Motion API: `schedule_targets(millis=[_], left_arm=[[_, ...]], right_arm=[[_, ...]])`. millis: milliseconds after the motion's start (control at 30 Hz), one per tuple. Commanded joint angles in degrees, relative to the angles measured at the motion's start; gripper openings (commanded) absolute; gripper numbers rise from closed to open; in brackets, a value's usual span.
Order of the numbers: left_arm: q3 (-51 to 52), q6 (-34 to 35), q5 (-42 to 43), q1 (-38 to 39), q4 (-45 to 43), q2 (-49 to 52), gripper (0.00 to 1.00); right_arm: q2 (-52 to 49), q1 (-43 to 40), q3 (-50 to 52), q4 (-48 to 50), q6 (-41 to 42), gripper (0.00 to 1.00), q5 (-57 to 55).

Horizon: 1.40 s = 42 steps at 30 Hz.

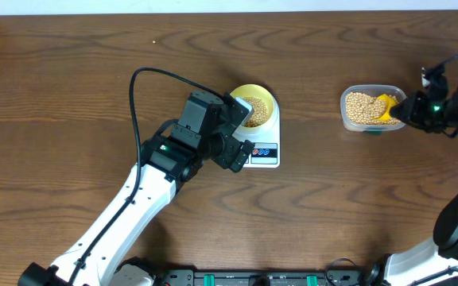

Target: Scoop item into bowl and weigh 50g on scale

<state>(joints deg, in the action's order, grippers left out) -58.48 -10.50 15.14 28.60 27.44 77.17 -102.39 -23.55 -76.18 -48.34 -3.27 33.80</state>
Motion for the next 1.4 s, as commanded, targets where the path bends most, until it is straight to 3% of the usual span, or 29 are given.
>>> schedule_targets(millis=[0, 800, 1367], left_arm=[[0.46, 0.13, 0.7, -0.24, 0.13, 0.33, 0.93], [0.46, 0.11, 0.68, -0.24, 0.13, 0.33, 0.93], [0.46, 0.13, 0.7, -0.24, 0.13, 0.33, 0.93]], right_arm=[[-0.83, -1.84, 0.55, -0.59, -2.47, 0.01, 6.73], [-0.83, -7.76, 0.55, -2.21, -4.13, 0.01, 17.38], [-0.83, -7.76, 0.55, -3.89, -4.15, 0.01, 17.46]])
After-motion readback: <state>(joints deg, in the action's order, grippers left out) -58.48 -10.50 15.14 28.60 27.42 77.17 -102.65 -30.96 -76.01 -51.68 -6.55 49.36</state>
